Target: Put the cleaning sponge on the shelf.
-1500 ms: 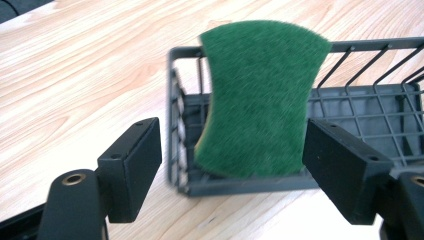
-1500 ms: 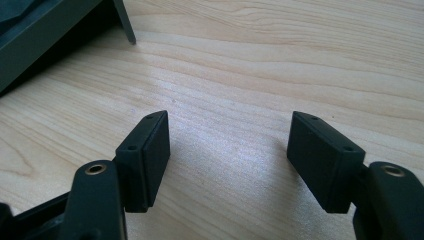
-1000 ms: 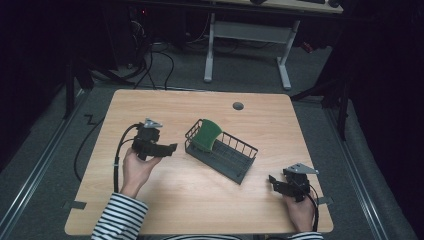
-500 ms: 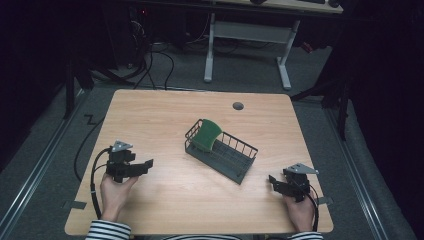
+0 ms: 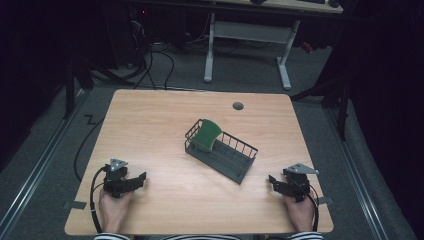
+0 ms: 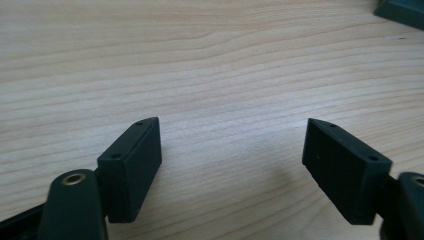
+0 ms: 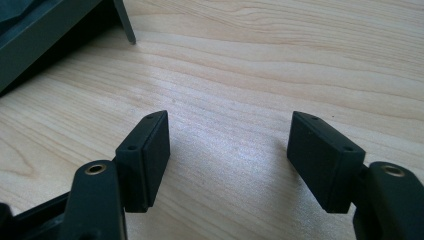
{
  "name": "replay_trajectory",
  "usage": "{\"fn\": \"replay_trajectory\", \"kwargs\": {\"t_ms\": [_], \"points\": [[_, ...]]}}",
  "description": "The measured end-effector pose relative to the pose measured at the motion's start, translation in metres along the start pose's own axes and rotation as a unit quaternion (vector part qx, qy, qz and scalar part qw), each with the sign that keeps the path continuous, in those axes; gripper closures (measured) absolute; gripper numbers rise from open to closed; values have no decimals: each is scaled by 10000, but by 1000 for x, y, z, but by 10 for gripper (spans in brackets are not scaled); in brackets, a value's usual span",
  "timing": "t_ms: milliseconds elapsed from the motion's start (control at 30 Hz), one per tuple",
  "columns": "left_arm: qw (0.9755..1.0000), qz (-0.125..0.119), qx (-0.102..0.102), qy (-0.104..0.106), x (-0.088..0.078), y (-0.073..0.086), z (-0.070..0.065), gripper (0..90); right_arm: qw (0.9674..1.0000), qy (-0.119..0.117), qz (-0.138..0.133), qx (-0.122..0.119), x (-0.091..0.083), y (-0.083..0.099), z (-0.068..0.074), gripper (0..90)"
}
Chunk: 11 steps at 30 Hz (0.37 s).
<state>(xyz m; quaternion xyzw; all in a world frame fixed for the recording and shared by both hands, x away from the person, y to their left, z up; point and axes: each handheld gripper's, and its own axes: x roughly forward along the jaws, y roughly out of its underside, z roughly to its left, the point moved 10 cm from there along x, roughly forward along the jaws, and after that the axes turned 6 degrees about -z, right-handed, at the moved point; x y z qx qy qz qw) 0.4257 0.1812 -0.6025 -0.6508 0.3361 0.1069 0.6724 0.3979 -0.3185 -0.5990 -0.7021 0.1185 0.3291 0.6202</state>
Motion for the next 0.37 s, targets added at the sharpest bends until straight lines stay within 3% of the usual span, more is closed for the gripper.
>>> {"fn": "replay_trajectory", "kwargs": {"t_ms": [33, 100, 367], "points": [[10000, 0, 0, 0, 0, 0, 0, 252, 10000, 3, 0, -2, 0, 0, 0, 335], [9995, 10, 229, -207, 2, 1, -1, 253, 10000, 4, -1, -8, 0, 0, 0, 335], [9996, 40, 216, -172, 3, 1, -4, 213, 10000, 3, -5, -16, 0, 0, 0, 336]]}}
